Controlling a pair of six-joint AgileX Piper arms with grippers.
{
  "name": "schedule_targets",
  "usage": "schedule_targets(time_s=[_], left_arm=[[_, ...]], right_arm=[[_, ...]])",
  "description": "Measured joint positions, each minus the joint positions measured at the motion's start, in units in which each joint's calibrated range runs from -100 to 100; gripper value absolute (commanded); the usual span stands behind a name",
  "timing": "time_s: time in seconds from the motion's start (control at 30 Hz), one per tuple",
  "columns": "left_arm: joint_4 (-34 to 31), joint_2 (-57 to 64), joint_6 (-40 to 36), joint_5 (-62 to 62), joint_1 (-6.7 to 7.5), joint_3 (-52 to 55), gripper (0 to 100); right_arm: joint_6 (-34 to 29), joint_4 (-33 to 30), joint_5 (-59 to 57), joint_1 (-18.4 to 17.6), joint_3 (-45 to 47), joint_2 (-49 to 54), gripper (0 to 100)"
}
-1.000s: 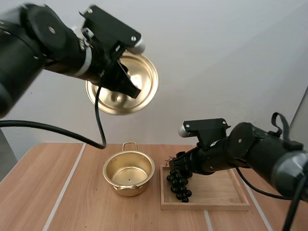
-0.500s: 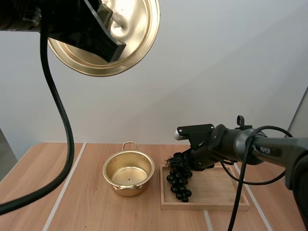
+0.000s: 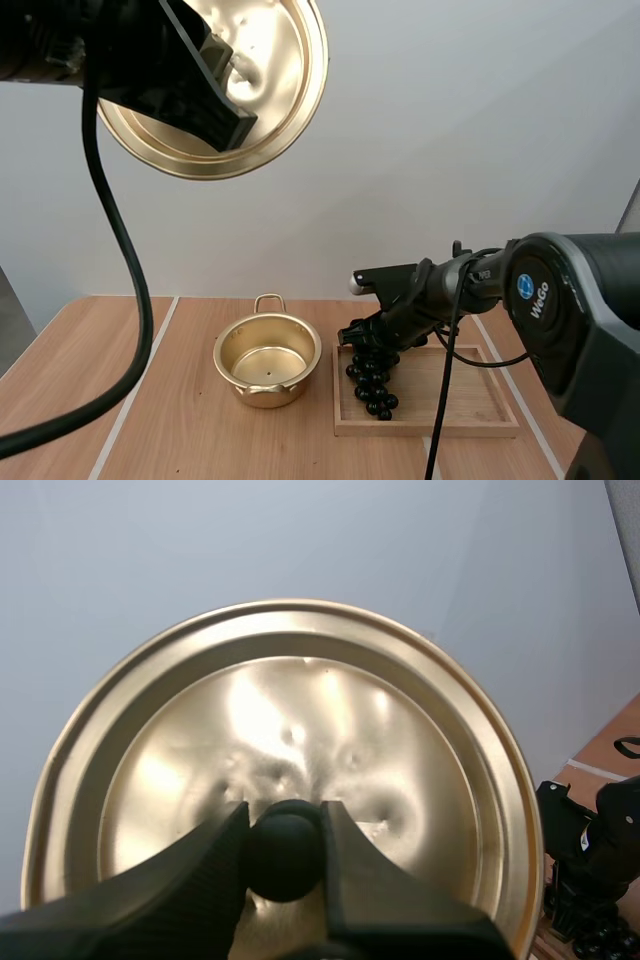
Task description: Open the lid, put the grape in the pot, and close it
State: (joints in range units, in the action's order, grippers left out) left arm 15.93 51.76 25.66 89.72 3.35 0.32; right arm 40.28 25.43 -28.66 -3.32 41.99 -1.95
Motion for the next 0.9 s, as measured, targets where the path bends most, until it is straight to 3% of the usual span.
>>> schedule_targets(time_s=[0.2, 0.23, 0.3, 0.33, 0.37, 0.67, 0.9], left_arm=[[-0.1, 0.0, 0.0, 0.19, 0.0, 0.0, 0], [-0.23, 0.0, 0.0, 0.19, 0.0, 0.0, 0], [-0.23, 0.0, 0.0, 0.19, 0.0, 0.0, 0], [-0.23, 0.0, 0.0, 0.19, 0.0, 0.0, 0], [-0.23, 0.0, 0.0, 0.19, 0.0, 0.0, 0], [-0.33, 0.0, 0.0, -0.99, 0.0, -0.58, 0], [-0.33, 0.0, -0.7, -3.14, 0.0, -5.56, 0]], right_arm=[[0.0, 0.32, 1.08, -0.06, -0.38, -2.55, 100], [0.0, 0.32, 0.85, -0.06, -0.52, -2.61, 93], [0.0, 0.32, 0.85, -0.06, -0.64, -2.78, 48], [0.0, 0.16, 0.85, -0.06, -0.64, -2.78, 38], [0.0, 0.02, 0.85, -0.06, -0.8, -2.87, 0], [0.0, -1.13, -1.54, -0.06, -1.04, -2.21, 0], [0.0, -1.63, -9.44, -0.06, -0.34, 6.42, 0]])
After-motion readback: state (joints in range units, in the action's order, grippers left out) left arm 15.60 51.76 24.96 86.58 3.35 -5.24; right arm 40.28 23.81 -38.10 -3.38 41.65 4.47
